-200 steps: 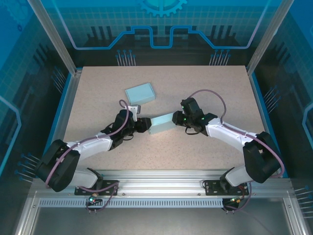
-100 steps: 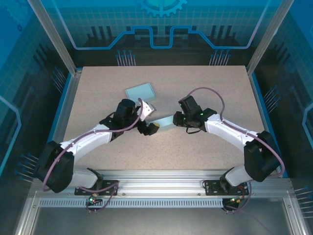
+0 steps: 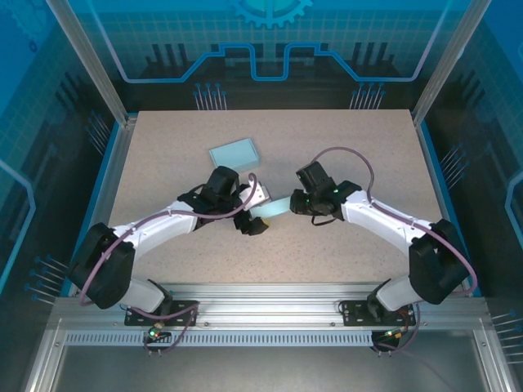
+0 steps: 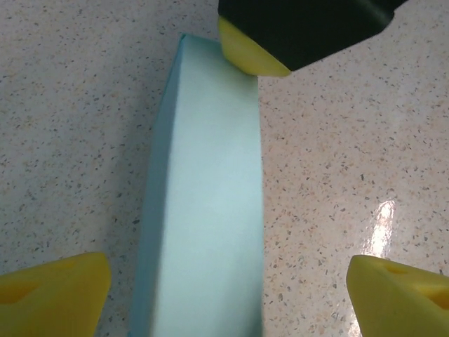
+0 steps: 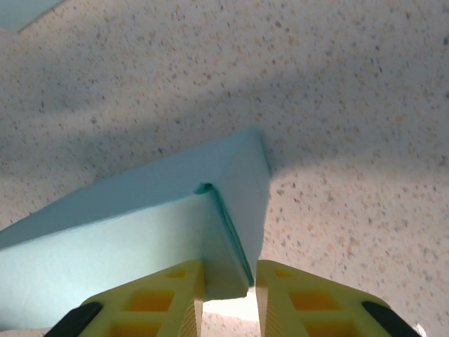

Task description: Fold the paper box

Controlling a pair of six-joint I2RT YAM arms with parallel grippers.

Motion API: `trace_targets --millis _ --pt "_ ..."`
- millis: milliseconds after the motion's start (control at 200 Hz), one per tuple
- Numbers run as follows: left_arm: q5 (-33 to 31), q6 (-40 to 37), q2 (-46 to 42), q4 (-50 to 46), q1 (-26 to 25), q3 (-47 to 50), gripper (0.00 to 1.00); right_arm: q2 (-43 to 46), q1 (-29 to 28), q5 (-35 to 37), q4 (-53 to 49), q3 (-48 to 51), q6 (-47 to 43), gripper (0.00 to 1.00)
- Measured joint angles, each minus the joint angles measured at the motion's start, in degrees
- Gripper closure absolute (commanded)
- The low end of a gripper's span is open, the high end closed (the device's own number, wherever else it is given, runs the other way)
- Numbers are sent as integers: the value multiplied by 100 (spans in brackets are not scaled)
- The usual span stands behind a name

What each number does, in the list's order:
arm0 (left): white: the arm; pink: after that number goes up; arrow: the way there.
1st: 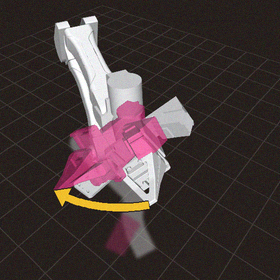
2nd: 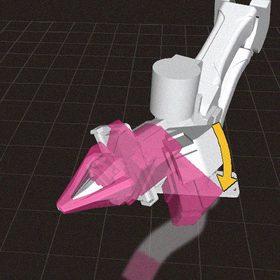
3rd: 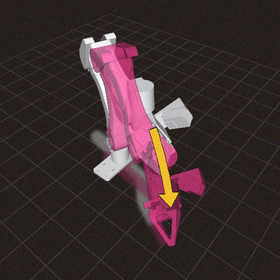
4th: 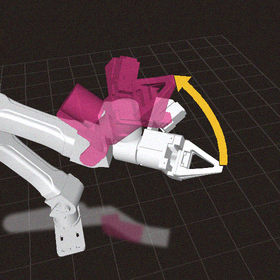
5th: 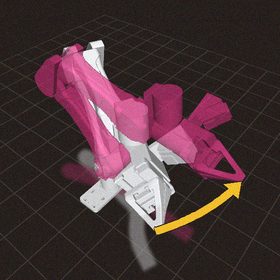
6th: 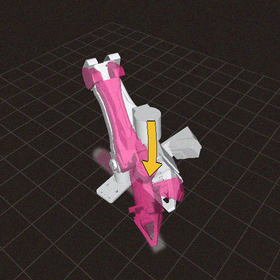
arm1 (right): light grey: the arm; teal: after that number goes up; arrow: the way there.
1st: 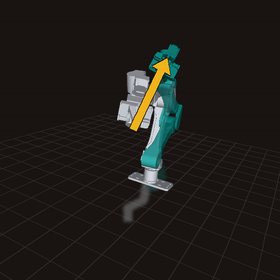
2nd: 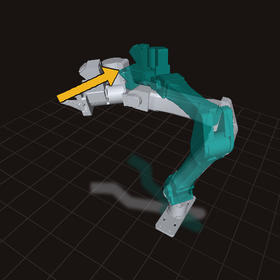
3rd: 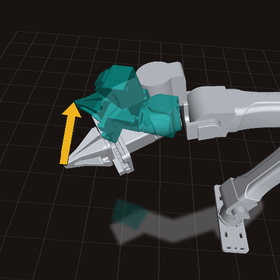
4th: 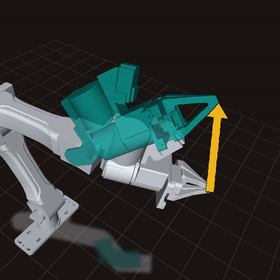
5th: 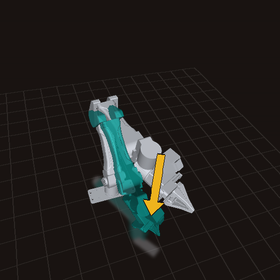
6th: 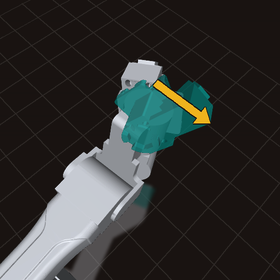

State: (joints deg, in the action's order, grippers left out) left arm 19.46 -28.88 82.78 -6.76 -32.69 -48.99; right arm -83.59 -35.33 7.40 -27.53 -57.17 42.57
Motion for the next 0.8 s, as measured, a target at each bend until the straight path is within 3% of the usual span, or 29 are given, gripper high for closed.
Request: trace_targets --millis 230,420,485,540,675,795 --pt "-573 -107 -133 540 -629 763 10 540 -184 199 -358 560 186 70" --pt "-741 -127 -271 634 -791 951 9 1182 -192 376 -498 608 249 66" --pt "-850 -122 -271 699 -870 951 1 1318 -190 446 -544 608 251 63" --pt "-962 -44 -256 758 -990 951 1 1384 -192 498 -592 608 247 54" --pt "-1287 142 116 896 -1357 817 1 1425 -188 664 -717 608 254 22" --pt "-1749 197 752 876 -1663 468 1 1449 -173 811 -866 608 297 11"
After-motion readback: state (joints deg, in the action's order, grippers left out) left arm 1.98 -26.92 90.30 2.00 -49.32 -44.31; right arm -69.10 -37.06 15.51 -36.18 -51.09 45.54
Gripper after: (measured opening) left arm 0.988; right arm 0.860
